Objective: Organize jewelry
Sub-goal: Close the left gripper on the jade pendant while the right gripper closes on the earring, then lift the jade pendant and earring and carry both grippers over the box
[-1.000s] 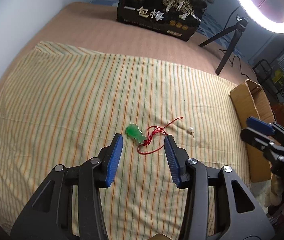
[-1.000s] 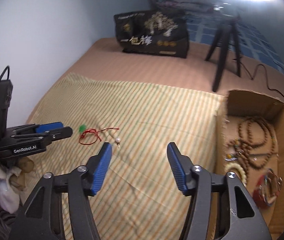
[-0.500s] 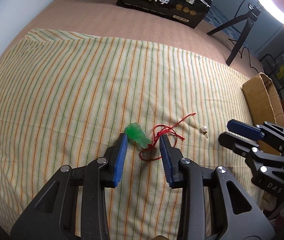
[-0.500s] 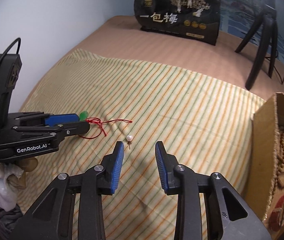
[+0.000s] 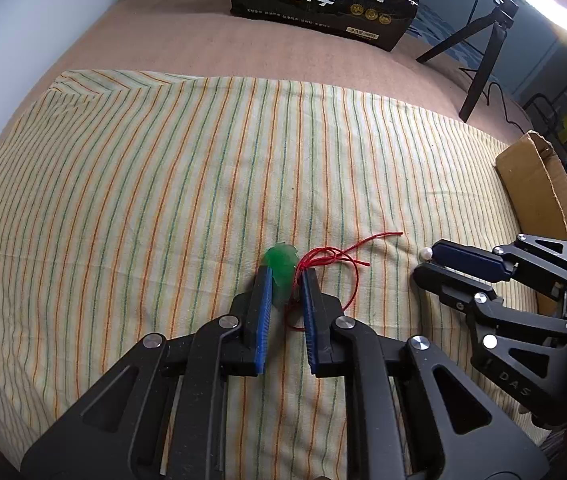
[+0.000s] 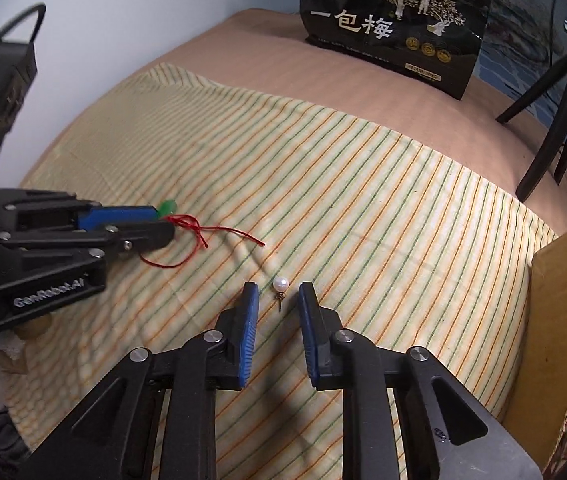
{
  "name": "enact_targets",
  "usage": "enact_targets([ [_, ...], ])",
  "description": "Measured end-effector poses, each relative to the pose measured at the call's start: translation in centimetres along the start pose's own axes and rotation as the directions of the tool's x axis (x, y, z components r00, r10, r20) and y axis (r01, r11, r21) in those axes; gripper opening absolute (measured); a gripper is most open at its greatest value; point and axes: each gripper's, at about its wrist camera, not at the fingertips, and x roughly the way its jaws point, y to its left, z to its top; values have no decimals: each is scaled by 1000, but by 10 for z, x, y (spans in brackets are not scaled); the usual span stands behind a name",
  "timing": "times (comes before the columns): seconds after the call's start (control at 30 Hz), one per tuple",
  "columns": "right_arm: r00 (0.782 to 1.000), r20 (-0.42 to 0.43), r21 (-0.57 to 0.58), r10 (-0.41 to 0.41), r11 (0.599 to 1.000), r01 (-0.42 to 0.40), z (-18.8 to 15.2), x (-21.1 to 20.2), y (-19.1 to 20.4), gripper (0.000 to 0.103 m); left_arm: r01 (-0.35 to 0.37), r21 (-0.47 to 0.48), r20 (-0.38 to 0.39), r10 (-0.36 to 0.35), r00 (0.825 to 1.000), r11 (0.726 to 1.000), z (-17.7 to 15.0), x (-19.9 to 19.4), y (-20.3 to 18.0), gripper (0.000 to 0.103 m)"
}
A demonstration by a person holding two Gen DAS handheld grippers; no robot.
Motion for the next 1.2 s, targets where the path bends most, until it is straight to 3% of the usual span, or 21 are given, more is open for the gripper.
enact_targets([
  [0.23,1000,11,-12,-10,1000,10,1,2,-1,6,-2,13,5,2,1000,1000,0,-1,0,13],
  [0.73,999,48,1,-18,1000,18,-2,-11,-1,6,-24,16,49,23,999,1000,-2,-13,4,13],
  [1.2,989,145,57,-23,998,15,0,-61,-13,6,21,10,171,-22,985,1000,5,-69,-8,13],
])
